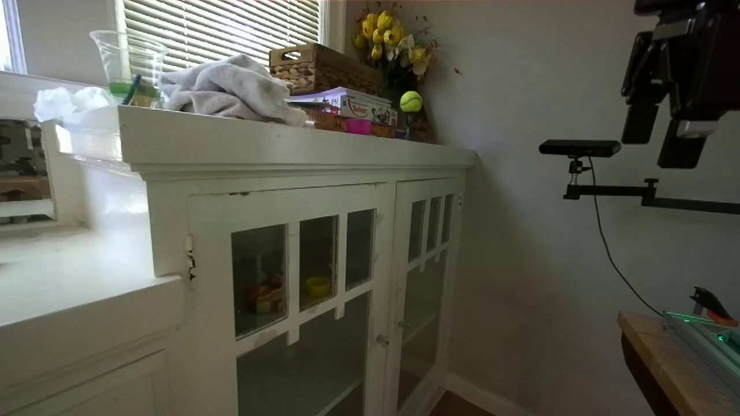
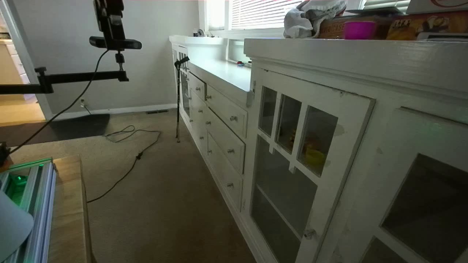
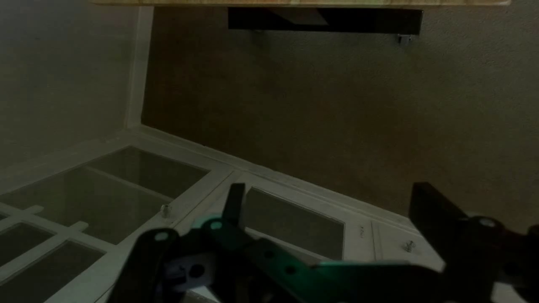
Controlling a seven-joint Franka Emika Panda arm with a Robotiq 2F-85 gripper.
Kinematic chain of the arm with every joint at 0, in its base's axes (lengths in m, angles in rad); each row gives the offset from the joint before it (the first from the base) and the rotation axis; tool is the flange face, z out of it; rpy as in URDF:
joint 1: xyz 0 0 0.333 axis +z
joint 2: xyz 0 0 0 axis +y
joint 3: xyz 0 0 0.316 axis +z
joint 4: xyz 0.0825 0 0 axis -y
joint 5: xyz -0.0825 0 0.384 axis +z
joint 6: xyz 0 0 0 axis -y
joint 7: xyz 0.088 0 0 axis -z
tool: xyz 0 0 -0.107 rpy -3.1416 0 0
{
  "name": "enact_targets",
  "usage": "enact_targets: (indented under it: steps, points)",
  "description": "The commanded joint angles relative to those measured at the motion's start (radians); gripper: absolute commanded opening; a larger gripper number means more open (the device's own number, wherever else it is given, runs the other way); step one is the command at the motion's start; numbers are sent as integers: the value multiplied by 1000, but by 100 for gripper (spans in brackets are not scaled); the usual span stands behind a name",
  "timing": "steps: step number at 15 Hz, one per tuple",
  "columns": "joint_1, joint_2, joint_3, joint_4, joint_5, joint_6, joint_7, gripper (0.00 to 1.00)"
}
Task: Move the tennis ball and place it next to the pink item
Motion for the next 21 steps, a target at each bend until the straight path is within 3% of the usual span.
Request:
enact_targets:
  steps: [1,6,11,16,21]
  points:
    - [16,5,-14,1,-10,-1,10,100]
    - [10,7,-11,3,-14,8,19,100]
    - [-97,64,-58,82,-105,131,26,100]
    - [-250,204,-141,263,-201,231,41,100]
    - [-325,380,-213,488,-233,249,63,100]
